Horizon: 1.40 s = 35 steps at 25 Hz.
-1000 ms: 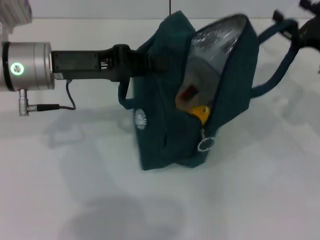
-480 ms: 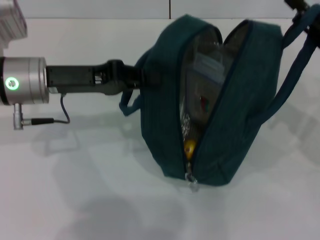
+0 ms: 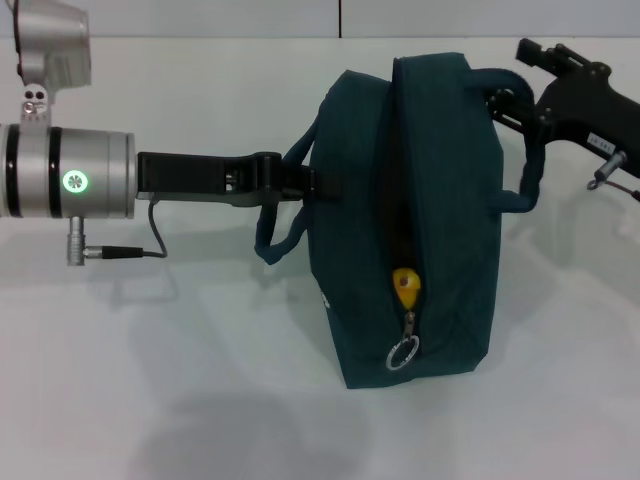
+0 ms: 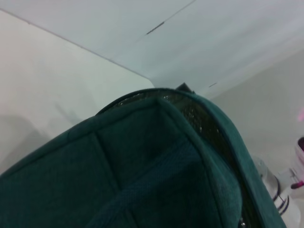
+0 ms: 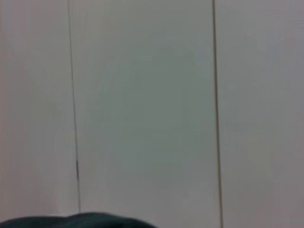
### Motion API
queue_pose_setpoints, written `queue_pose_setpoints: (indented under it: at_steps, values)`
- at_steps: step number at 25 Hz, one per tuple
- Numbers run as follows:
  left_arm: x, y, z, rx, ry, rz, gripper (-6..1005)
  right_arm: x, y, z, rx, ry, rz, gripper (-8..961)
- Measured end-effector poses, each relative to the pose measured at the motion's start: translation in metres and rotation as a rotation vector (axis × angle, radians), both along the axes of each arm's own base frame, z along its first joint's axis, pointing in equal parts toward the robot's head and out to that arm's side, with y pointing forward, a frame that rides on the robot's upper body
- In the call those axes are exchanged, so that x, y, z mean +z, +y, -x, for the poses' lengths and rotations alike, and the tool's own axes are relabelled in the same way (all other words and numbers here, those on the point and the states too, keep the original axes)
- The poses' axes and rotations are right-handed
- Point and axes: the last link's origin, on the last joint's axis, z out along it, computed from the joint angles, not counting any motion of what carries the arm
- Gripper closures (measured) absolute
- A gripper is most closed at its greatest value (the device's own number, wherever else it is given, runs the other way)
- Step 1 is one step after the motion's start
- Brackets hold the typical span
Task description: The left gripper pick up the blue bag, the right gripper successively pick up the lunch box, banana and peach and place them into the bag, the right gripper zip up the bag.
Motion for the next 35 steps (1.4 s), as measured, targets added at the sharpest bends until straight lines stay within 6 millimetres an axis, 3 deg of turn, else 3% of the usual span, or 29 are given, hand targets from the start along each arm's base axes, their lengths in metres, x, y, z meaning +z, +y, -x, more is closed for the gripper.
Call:
queue_pose_setpoints:
  at_steps: [4, 14, 19, 23, 29, 35]
  values:
    - [0.003, 0.002, 0.001, 0.002, -0.004, -0.016, 946, 0.003, -0.013, 0.004, 0.065, 0.050, 0.036, 231]
    - [0.018, 0.005, -0.001, 0.020, -0.086, -0.064, 946, 0.050, -0.049, -0.002, 0.196, 0.225, 0.066, 232]
    - [0.019, 0.005, 0.000, 0.026, -0.092, -0.065, 946, 0.057, -0.074, 0.008, 0.356, 0.255, 0.164, 232]
    - [0.019, 0.005, 0.000, 0.028, -0.090, -0.068, 946, 0.045, -0.091, 0.024, 0.505, 0.192, 0.467, 232]
    - [0.018, 0.005, 0.000, 0.034, -0.092, -0.068, 946, 0.016, -0.096, 0.032, 0.517, 0.033, 0.797, 232]
    - [0.015, 0.004, 0.000, 0.040, -0.097, -0.061, 946, -0.014, -0.092, 0.040, 0.466, -0.073, 0.921, 233]
